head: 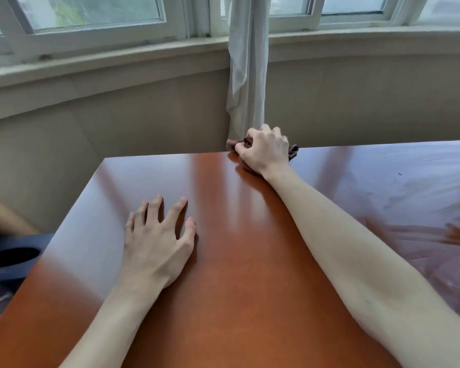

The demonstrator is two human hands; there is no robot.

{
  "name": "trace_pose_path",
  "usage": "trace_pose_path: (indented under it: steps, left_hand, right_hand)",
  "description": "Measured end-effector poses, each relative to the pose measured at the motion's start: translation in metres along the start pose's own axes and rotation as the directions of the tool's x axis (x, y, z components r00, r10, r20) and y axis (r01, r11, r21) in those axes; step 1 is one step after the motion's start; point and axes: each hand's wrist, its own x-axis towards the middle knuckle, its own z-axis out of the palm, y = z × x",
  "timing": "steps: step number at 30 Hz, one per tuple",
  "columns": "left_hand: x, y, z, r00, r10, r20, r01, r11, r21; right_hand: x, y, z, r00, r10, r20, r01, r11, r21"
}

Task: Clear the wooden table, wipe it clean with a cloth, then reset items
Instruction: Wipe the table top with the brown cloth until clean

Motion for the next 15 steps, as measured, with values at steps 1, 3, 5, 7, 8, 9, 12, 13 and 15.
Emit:
trace_pose_path:
  steps: [1,3,5,7,8,9,12,13,15]
  left_hand:
    - [-0.001,0.001,-0.001,1.0,0.0,0.002,0.0,1.0,0.002]
    - [-0.002,0.002,-0.003,1.0,-0.003,0.015,0.003,1.0,0.027]
    - [-0.002,0.005,-0.005,1.0,0.004,0.028,-0.006,0.997,0.078]
    - [-0.002,0.012,-0.01,0.999,0.009,0.041,-0.015,0.99,0.137]
    - [-0.002,0.017,-0.013,0.999,0.009,0.043,-0.016,0.987,0.159]
    - [-0.004,0.026,-0.016,0.999,0.019,0.038,-0.025,0.986,0.163]
    - [-0.017,0.065,-0.018,0.989,0.141,0.039,-0.144,0.984,0.1]
    - [-0.021,0.079,-0.018,0.98,0.189,0.059,-0.193,0.98,0.056]
    - [-0.028,0.103,-0.01,0.958,0.264,0.112,-0.267,0.964,0.015]
  right_hand:
    - [-0.015,0.0,-0.007,1.0,-0.019,0.005,0.019,1.0,0.011]
    - [-0.056,0.0,-0.026,0.996,-0.079,0.04,0.077,0.996,0.039]
    - [-0.107,0.004,-0.049,0.986,-0.149,0.076,0.144,0.987,0.065]
    - [-0.16,0.008,-0.075,0.979,-0.188,0.079,0.181,0.979,0.095]
    - [-0.187,0.01,-0.087,0.978,-0.198,0.072,0.19,0.976,0.107]
    - [-0.213,0.012,-0.099,0.976,-0.209,0.061,0.201,0.973,0.116]
    - [-0.29,0.025,-0.133,0.957,-0.291,0.007,0.287,0.949,0.132]
    - [-0.31,0.031,-0.143,0.945,-0.326,-0.014,0.325,0.937,0.131]
    - [-0.332,0.045,-0.155,0.931,-0.363,-0.035,0.365,0.923,0.122]
